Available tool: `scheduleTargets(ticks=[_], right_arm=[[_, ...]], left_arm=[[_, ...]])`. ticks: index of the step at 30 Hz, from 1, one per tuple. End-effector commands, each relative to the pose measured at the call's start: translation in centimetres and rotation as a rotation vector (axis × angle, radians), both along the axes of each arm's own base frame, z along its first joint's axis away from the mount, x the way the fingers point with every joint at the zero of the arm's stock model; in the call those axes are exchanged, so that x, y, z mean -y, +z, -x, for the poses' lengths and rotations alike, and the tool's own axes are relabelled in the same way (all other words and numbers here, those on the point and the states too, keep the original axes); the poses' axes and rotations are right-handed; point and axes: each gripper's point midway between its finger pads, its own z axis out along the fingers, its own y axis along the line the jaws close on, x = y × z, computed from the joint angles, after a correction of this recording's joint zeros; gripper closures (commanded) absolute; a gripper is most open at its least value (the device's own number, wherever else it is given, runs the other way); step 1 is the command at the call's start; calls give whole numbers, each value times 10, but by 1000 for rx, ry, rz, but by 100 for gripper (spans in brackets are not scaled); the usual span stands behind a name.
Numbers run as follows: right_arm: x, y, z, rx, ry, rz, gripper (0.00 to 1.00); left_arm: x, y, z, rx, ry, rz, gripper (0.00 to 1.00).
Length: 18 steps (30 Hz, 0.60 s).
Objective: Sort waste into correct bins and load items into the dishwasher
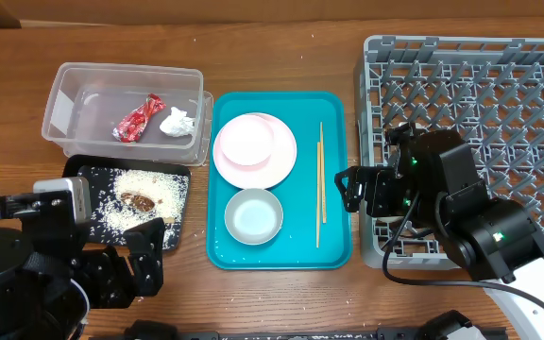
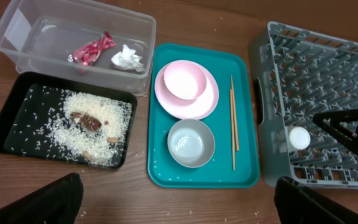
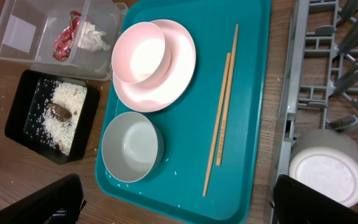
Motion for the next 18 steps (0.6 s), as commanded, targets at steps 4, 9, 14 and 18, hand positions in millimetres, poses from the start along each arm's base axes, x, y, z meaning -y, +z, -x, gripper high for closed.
scheduleTargets(ticks=[4, 9, 14, 18], right_arm=[[0, 15, -5, 40, -11, -19, 0], [0, 15, -5, 40, -11, -19, 0], [0, 15, -5, 40, -11, -19, 0], [0, 15, -5, 40, -11, -19, 0]], left_arm=[[-8, 2, 2, 28, 19, -44, 0], [-22, 7, -13, 155, 91, -80, 0], [-7, -11, -37, 342, -17, -108, 0], [12, -37, -54, 514, -150, -139, 0]])
